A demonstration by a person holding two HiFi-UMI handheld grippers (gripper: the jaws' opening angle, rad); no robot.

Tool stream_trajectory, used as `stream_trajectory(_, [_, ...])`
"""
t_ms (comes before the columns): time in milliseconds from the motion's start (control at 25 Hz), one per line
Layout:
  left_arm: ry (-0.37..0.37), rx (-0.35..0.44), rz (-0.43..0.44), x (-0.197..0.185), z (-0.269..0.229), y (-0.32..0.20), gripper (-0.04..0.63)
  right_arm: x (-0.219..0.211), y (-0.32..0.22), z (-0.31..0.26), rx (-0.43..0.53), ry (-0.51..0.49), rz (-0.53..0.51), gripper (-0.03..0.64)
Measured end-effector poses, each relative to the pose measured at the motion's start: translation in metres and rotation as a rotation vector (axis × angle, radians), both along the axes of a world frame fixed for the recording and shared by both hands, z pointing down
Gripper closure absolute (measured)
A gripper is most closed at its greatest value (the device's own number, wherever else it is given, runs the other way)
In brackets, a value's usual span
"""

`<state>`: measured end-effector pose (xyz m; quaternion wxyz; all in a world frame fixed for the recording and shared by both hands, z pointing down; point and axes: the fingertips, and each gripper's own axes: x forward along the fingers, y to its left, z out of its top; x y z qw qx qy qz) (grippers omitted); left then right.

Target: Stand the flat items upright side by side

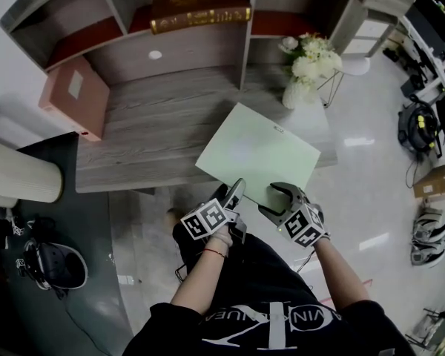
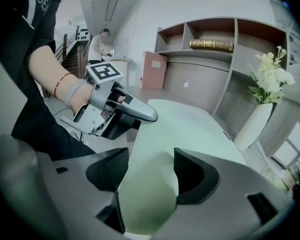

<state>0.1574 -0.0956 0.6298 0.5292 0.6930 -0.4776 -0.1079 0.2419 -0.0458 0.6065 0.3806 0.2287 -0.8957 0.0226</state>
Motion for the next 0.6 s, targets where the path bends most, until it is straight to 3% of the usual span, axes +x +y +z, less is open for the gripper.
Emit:
stream_trajectory(200, [0.155,-0.029,-0.06,0.014,0.007,-0.003,0.255,0.019,0.001,0.001,-0.004,0.009,0.03,0.325])
stream_trajectory(480, [0.314,-0.009,-0.133,0.016,0.014,-0.015,0.256,0.047,-0.003,0.002,-0.014,0.027,0.086,0.325])
stream_trajectory(600, [0.347,-0.016,-0.151,0.018,0.016,-0.017,0.262,0.049,-0.004,0.002,-0.013,0.028,0.094,0.325])
